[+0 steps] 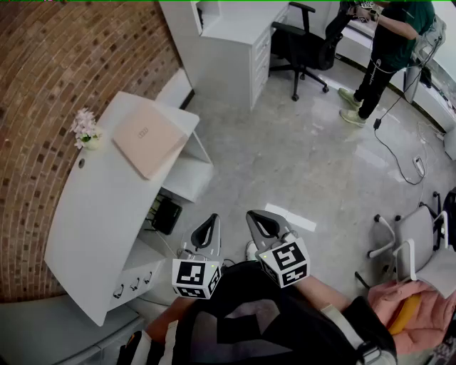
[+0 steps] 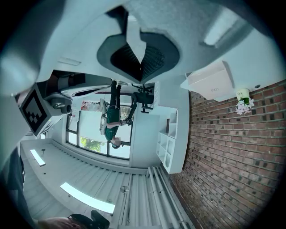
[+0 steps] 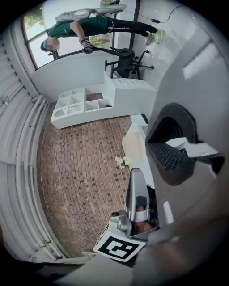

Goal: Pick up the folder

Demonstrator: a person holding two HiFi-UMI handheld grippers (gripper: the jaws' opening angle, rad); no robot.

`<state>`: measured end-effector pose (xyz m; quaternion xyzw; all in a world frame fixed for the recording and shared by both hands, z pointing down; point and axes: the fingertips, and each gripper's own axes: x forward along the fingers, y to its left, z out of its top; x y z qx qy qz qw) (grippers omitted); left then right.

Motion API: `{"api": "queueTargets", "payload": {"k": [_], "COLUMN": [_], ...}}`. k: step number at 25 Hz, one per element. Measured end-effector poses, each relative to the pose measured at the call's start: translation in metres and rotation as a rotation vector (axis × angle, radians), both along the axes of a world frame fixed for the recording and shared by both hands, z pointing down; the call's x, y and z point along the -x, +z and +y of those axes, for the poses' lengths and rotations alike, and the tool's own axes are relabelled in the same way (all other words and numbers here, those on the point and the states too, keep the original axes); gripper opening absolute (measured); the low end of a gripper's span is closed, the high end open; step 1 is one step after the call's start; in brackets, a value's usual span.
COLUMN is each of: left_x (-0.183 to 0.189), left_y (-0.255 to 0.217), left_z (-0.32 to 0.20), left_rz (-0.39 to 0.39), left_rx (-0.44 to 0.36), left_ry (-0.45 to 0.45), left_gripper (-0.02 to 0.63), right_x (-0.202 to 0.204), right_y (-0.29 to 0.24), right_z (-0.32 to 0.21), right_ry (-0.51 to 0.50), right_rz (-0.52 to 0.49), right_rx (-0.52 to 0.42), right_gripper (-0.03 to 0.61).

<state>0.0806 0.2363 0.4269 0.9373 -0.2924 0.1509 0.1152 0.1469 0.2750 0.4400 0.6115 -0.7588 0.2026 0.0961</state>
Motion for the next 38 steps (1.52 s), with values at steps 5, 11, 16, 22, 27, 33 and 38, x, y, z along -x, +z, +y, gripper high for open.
{"api": "queueTargets", "payload": {"k": [5,11,16,22,27,33,38], "left_x": [-0.001,0.0,0.003,0.02,0.039,0.056,0.071], "left_y": [0.001,0.0,0.002,0.002,-0.001,-0.014,-0.018], "left_z": [-0.002,-0.005,-0.006,-0.017,-0.041,-0.082,-0.116], "left_rz": [0.002,0.001,0.002,0.012,0.029,0.056,0.092], "left_rx": [0.006,0.013,0.013,0.014,0.012,0.008,0.022], "left_ry": [-0.015,-0.023,-0.03,-0.052,-0.043,-0.041,-0.051], "left_gripper": [0.002,0.002,0.002,0.002,0.002,0.002,0.002], "right_x": [-0.003,-0.003,-0.002,0.005,0.022,0.029,0.037], "right_y": [0.0,0.0,0.0,-0.002,-0.006,-0.018,-0.027], "right_z": [-0.002,-0.006,-0.007,-0.019,-0.041,-0.081,-0.121], "right_ry": [-0.009,-0.014,-0.003,0.016,0.042,0.1,0.144], "right_rz": [0.001,-0.001,-0.037,-0.056,-0.045,-0.038,-0.019], "right_rx": [0.002,0.009,0.001,-0.005,-0.009,-0.016,-0.011], "right_gripper": [0.002,0.002,0.002,0.002,0.002,0.002,0.002]}}
